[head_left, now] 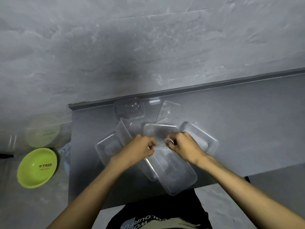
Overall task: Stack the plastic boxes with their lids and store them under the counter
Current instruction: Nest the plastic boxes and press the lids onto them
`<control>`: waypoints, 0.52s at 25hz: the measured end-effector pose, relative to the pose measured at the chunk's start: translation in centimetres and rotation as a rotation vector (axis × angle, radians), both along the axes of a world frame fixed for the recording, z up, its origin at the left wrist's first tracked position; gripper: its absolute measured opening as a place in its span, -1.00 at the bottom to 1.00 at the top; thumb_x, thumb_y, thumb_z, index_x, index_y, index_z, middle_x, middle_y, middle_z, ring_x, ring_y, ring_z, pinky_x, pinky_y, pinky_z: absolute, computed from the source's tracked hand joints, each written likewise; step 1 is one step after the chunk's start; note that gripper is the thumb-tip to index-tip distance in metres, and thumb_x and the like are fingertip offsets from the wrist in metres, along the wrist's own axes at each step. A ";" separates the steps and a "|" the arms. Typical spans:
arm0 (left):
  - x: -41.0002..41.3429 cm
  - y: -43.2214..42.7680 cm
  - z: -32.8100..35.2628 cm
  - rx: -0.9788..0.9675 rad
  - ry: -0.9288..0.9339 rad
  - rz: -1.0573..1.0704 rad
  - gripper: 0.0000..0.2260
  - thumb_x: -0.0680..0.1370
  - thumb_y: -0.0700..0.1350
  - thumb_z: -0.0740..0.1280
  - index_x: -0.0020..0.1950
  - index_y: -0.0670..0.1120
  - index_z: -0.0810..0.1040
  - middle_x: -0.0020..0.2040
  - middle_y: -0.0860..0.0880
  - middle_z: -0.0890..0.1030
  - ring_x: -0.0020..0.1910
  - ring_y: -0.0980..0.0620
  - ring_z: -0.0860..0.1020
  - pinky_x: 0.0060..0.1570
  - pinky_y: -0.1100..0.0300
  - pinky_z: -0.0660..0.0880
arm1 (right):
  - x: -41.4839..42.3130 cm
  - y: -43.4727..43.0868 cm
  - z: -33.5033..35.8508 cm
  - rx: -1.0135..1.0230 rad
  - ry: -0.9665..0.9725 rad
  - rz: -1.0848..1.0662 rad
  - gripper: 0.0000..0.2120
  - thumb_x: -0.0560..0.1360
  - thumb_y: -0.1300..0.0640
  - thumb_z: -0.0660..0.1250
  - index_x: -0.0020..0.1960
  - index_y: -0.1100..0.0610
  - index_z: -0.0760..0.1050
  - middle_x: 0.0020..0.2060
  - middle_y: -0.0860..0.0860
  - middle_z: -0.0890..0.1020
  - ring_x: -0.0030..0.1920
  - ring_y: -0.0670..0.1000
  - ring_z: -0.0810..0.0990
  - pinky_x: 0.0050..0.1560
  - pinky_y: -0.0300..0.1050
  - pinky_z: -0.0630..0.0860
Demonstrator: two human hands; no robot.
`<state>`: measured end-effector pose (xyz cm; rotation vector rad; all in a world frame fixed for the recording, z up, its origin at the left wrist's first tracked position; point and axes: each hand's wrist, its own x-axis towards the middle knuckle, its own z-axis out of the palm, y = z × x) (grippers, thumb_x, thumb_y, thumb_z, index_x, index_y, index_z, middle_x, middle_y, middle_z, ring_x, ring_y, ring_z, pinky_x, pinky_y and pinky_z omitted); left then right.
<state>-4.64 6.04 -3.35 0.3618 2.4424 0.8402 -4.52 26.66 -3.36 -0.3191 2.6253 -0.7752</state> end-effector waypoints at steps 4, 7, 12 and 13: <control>0.8 -1.7 -2.0 0.076 -0.156 0.286 -0.76 0.47 -0.32 0.29 -0.29 -0.03 0.38 -0.28 -0.19 0.60 -0.44 -0.11 0.66 -0.49 0.12 0.57 | 1.3 1.7 -0.8 0.046 -0.095 -0.178 -0.81 0.43 -0.11 0.36 -0.01 -0.07 0.52 -0.14 -0.08 0.60 -0.10 0.03 0.57 -0.10 -0.05 0.49; 2.9 -3.3 -3.3 0.220 -0.405 0.440 -0.80 0.47 -0.38 0.29 -0.16 -0.10 0.36 -0.21 -0.24 0.59 -0.39 -0.20 0.66 -0.53 0.12 0.56 | 3.1 4.0 -2.5 0.083 -0.236 -0.241 -0.76 0.48 -0.07 0.34 -0.31 -0.03 0.42 -0.34 -0.05 0.57 -0.20 0.07 0.55 -0.13 -0.05 0.48; 5.3 -2.7 -5.7 0.184 -0.598 0.482 -0.84 0.48 -0.35 0.29 -0.15 -0.14 0.37 -0.30 -0.27 0.61 -0.41 -0.16 0.67 -0.54 0.14 0.56 | 4.0 3.7 -4.6 -0.017 -0.325 -0.255 -0.81 0.53 -0.05 0.32 -0.13 0.03 0.62 -0.21 0.02 0.69 -0.11 0.06 0.64 -0.03 -0.05 0.53; 5.2 -2.7 -6.2 0.172 -0.612 0.512 -0.87 0.49 -0.35 0.27 -0.15 -0.16 0.38 -0.28 -0.29 0.61 -0.41 -0.17 0.67 -0.51 0.12 0.58 | 3.3 3.4 -4.9 -0.001 -0.262 -0.272 -0.80 0.53 -0.04 0.32 0.00 0.06 0.63 -0.05 0.06 0.69 0.02 0.10 0.64 0.07 -0.05 0.52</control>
